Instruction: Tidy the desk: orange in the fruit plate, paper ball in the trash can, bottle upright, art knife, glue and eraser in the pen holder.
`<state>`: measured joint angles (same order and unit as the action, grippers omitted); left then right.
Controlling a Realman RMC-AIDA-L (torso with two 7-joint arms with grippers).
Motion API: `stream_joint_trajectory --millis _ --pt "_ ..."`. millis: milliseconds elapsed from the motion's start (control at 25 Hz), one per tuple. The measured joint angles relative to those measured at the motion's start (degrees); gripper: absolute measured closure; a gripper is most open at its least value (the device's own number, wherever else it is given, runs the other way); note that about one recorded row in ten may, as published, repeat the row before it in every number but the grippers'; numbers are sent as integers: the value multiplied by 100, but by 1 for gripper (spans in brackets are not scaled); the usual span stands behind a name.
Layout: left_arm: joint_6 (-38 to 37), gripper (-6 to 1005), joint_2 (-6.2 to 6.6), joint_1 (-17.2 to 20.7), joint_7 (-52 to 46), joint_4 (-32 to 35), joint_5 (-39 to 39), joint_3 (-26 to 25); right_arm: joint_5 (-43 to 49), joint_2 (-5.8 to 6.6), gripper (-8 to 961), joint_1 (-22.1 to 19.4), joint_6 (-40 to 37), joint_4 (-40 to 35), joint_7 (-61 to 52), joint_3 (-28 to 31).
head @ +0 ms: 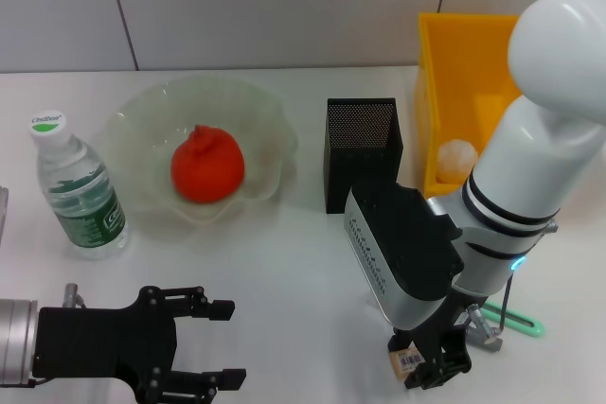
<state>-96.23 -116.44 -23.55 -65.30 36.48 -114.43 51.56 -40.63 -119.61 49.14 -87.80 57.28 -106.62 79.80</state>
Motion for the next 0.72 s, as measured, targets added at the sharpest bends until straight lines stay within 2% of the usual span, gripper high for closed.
stream_joint_trajectory --millis 360,560,720 --pt "-1 215 -10 -1 0 0 6 -68 9 0 589 -1 60 3 1 0" --pt "-1 215 -10 -5 0 0 9 -71 0 6 664 -4 45 69 1 47" --pt "-1 215 -17 -17 0 0 9 -68 -60 14 678 -1 -17 155 1 135"
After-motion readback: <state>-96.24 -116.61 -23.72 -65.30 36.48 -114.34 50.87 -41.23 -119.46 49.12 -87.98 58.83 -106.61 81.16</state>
